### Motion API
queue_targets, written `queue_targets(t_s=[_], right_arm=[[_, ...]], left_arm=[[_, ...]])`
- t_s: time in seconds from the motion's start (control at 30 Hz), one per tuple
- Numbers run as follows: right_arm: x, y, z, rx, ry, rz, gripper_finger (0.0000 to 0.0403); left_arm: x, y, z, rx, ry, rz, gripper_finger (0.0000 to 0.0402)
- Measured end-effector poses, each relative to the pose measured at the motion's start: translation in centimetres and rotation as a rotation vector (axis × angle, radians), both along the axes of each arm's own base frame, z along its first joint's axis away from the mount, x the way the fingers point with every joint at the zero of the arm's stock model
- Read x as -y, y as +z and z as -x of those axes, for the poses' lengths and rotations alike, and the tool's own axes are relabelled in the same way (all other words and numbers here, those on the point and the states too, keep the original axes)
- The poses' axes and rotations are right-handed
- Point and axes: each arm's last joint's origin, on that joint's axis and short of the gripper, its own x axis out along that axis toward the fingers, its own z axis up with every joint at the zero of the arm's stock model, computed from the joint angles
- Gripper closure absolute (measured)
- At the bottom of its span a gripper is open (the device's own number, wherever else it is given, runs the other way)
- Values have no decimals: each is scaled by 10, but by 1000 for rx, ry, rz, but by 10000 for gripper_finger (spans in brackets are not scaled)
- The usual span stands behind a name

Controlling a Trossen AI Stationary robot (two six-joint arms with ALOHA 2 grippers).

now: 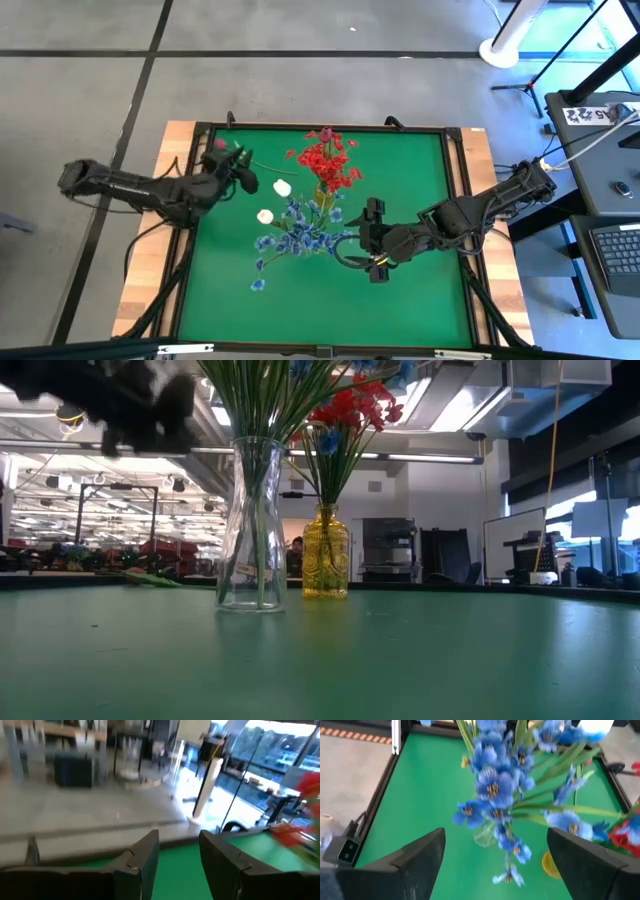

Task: Sort flowers into vase by color
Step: Put the red flower into the yellow flower vase

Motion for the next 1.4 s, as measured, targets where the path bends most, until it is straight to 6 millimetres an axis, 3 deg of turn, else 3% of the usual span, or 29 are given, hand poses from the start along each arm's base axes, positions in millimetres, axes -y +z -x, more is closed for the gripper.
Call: queue_targets(t_s=[0.13,0.37,0.73,1.17,1.4], right_arm=[[2,-5,4,-57,-15,1,56],[3,-6,5,-76,-31,7,56],[3,-6,5,-75,-31,8,56],[3,-6,5,-76,-29,7,56],[3,-6,5,-77,-29,8,56]], left_arm=[[-28,-24,8,23,-14,177,265],[-67,-47,28,27,38,488,265],[-97,-73,51,-46,196,748,265],[-112,-98,53,-176,317,828,265],[-126,-103,50,-100,342,811,265]])
